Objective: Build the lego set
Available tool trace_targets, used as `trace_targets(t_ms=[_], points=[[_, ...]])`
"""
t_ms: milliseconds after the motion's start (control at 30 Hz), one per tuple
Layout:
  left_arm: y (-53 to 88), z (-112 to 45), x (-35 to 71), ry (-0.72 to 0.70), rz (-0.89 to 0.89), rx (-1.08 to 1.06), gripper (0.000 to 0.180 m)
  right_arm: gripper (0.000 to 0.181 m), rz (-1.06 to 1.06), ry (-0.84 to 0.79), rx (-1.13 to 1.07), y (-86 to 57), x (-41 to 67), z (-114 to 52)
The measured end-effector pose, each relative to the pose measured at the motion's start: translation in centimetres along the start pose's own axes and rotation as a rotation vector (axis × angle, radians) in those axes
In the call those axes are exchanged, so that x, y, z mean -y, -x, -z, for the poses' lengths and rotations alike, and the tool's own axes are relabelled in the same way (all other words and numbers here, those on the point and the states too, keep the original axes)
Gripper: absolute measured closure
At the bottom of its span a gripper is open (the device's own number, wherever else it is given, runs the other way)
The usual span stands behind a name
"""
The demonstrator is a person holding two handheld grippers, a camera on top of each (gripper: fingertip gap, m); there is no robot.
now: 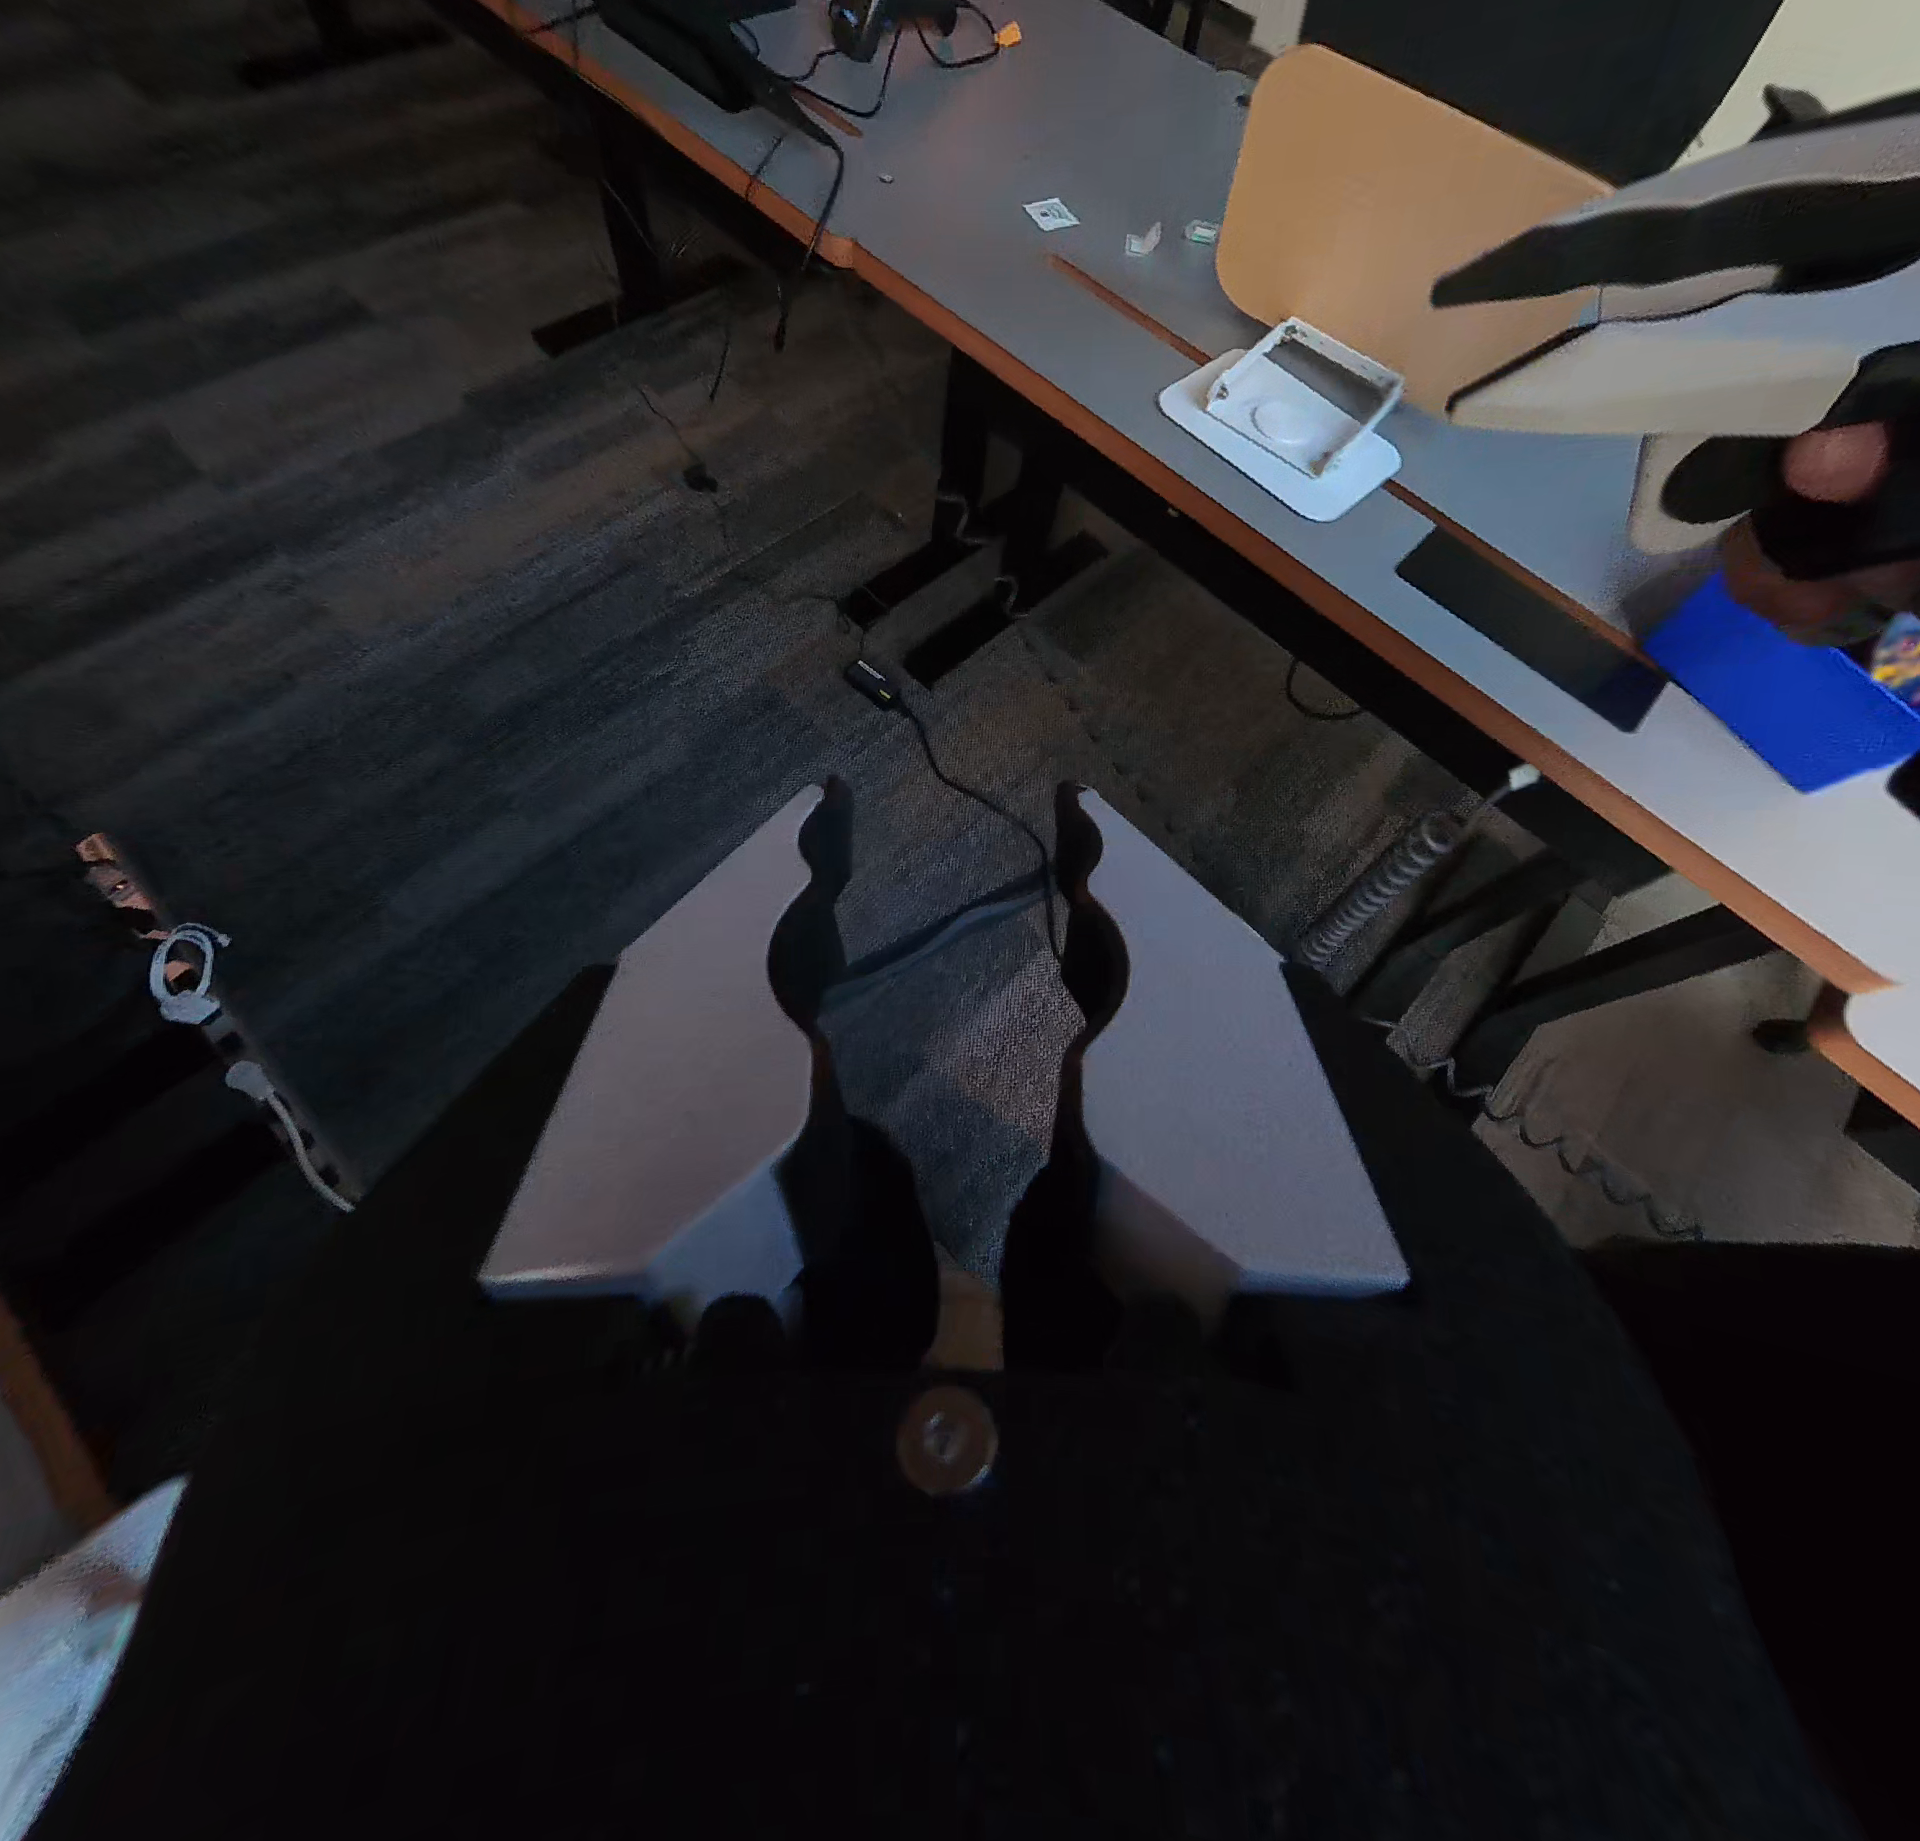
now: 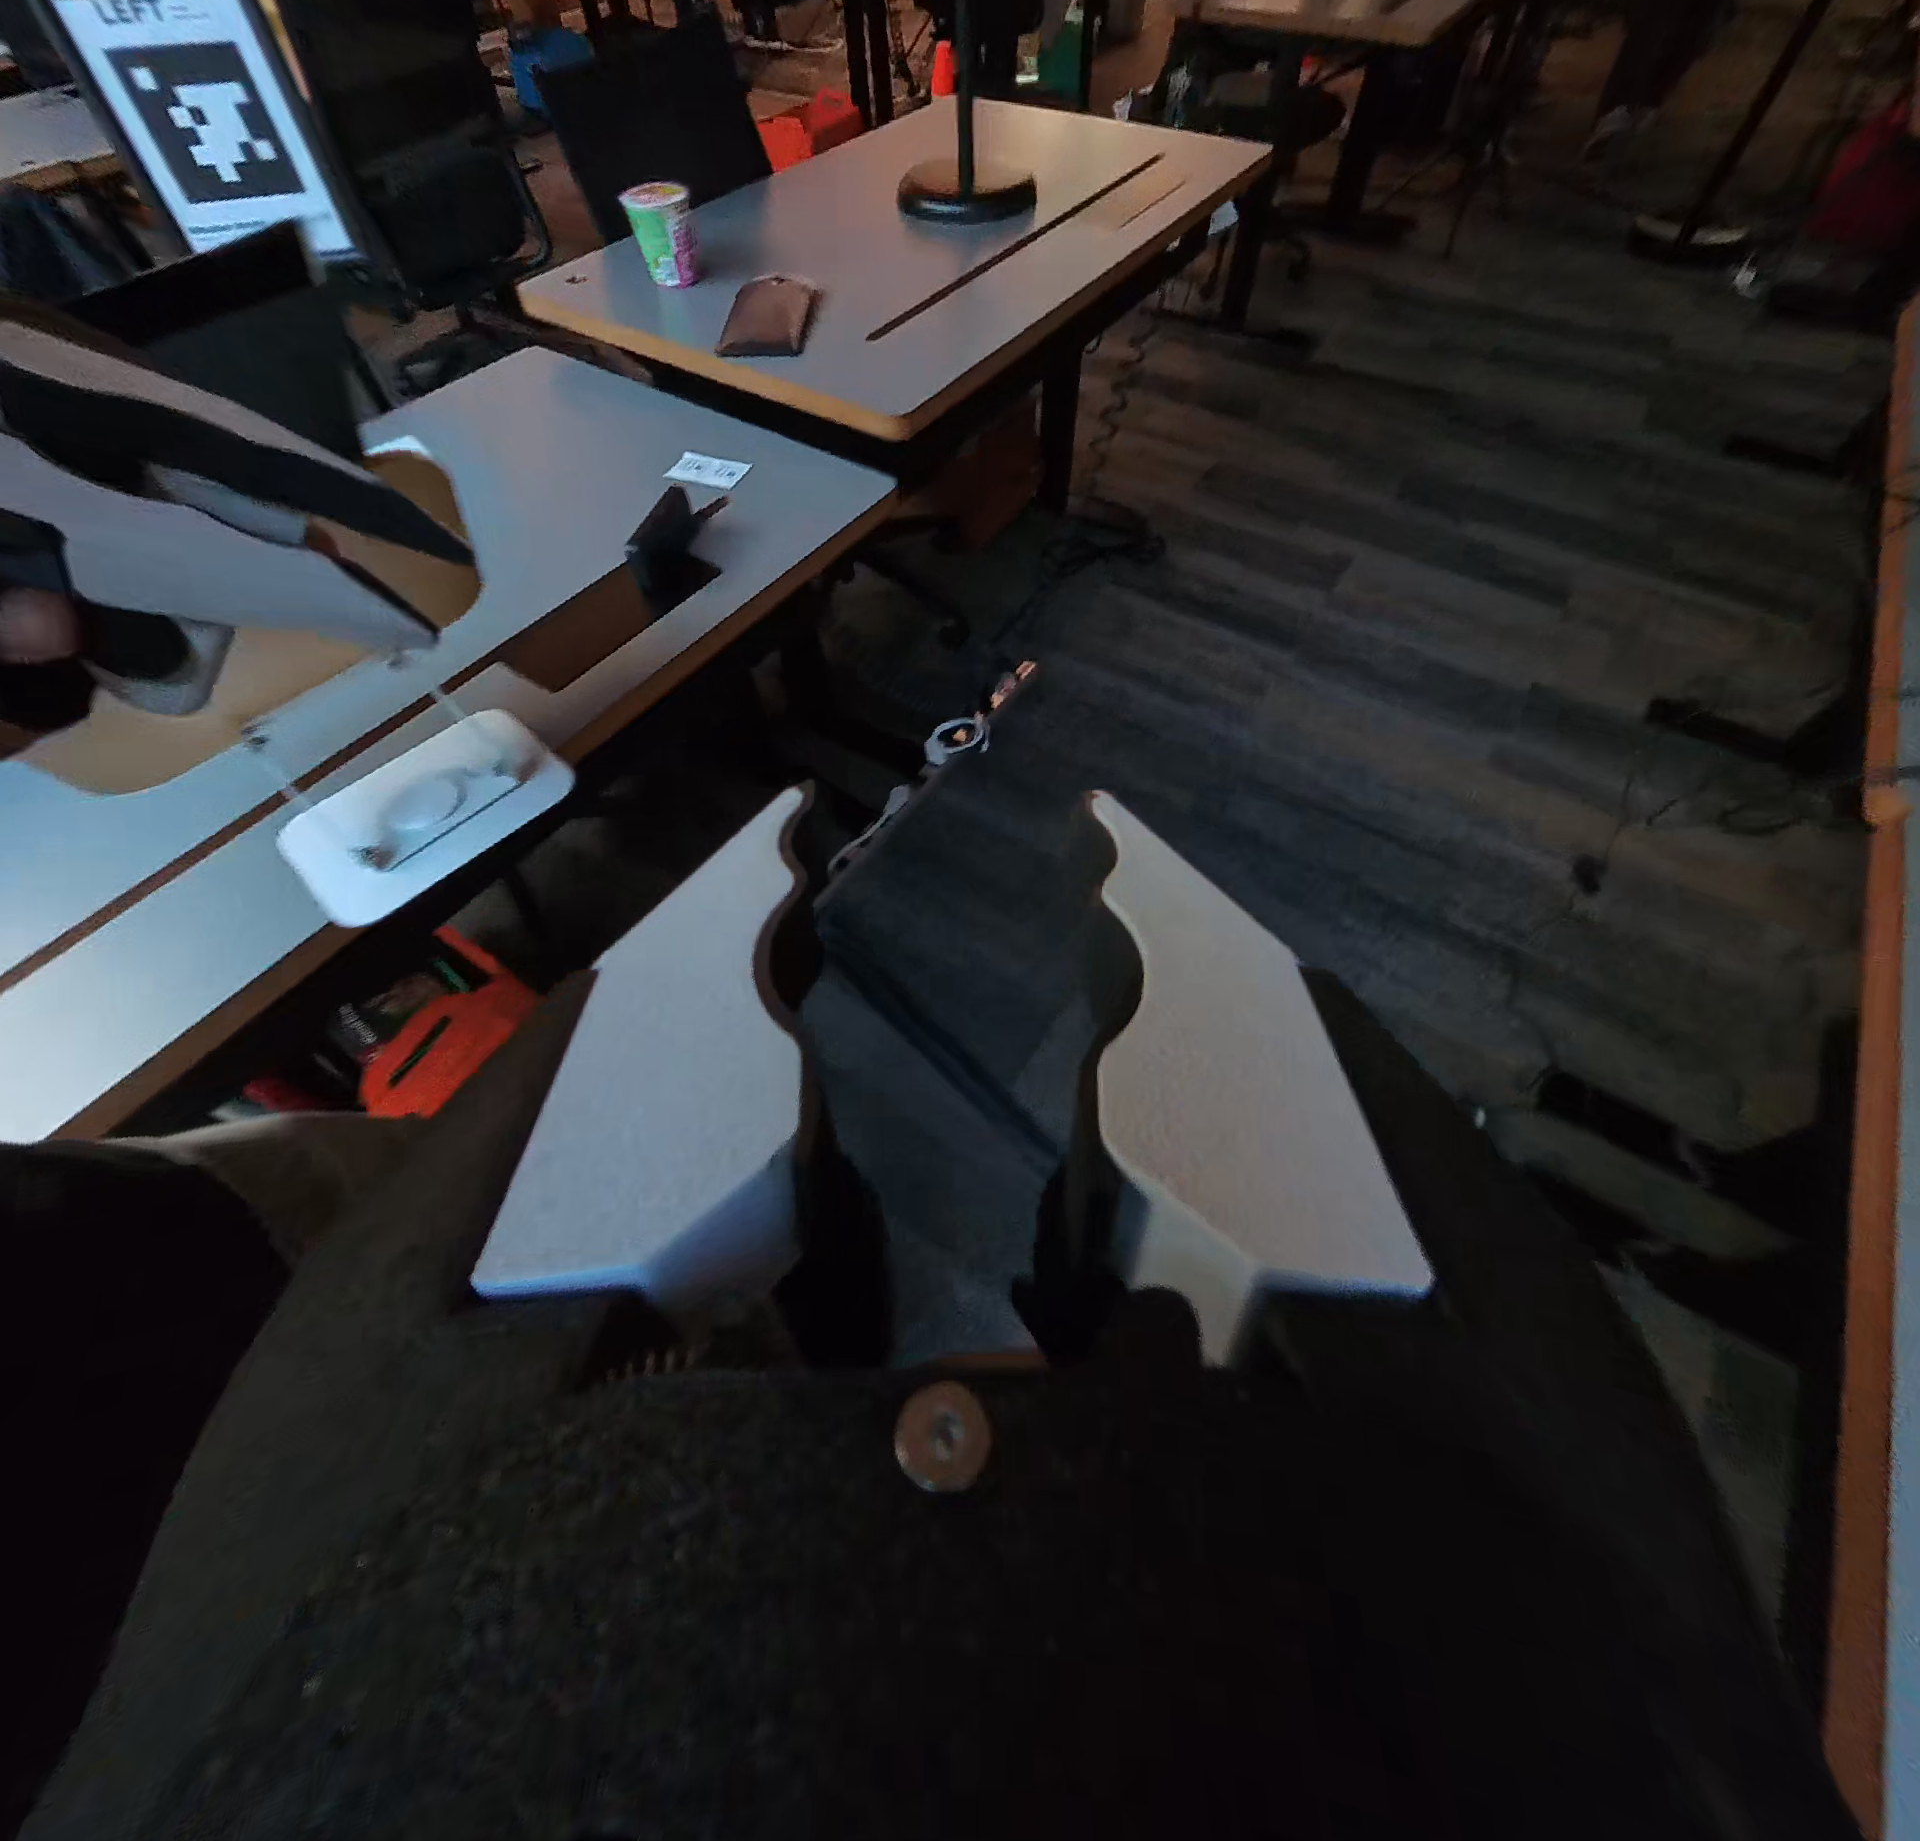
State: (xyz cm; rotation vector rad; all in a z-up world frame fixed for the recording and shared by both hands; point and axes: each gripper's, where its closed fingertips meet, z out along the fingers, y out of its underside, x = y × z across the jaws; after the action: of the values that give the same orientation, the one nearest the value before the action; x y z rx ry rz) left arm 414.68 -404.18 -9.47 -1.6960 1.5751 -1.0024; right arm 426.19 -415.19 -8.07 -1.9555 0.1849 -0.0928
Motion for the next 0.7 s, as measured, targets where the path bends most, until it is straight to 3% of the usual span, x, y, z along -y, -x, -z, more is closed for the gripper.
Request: trace_targets(t_ms=[33,400,700], points=[[1.5,-2.1,1.0,0.005,0.007,-0.009,0.144,0.135,0.001,-0.001,-0.001,-1.6,0.8,-1.9],[20.6,-18.9,16.4,-0.118,-0.057,0.006,0.156,0.134,-0.093,-0.009,0.017,-18.1,9.3,-22.0],[34.6,-31.7,23.9,-0.083,-0.016,-0.035,0.155,0.134,-0.100,0.000,0.026,-33.3,14.6,-37.7]])
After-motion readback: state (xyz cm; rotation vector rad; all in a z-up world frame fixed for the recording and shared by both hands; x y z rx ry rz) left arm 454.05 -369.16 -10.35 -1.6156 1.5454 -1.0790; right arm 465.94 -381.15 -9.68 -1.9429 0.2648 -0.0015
